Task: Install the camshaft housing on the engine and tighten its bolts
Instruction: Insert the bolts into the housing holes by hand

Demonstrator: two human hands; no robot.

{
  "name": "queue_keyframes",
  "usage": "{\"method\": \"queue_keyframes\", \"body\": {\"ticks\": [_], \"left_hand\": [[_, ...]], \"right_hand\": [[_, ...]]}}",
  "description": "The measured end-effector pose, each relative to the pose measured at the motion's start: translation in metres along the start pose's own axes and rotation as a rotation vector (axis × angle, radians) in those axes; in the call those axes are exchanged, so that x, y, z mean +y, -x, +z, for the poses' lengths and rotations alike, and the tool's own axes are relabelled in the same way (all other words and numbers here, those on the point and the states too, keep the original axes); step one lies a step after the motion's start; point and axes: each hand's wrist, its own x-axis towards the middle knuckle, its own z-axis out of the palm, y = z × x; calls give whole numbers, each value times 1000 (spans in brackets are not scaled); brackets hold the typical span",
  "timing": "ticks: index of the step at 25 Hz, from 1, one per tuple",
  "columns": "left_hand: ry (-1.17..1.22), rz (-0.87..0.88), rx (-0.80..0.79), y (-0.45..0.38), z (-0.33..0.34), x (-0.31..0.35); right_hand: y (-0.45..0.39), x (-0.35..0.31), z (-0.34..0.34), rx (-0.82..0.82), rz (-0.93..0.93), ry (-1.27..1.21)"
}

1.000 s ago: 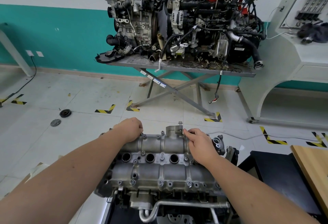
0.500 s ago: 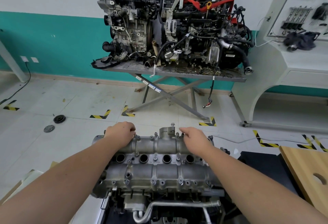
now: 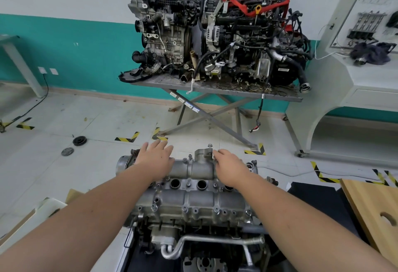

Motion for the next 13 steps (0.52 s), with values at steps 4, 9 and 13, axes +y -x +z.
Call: {"method": "queue_keyframes", "body": {"ticks": [4,9,13], "left_hand": [[49,152,136,9,-3,40],[102,322,175,7,-8,74],[179,518,231,14,0,123]], "right_hand": [[14,-14,8,187,-128,190],[45,-2,-1,226,8,188],[96,18,9,185,64,147]]}}
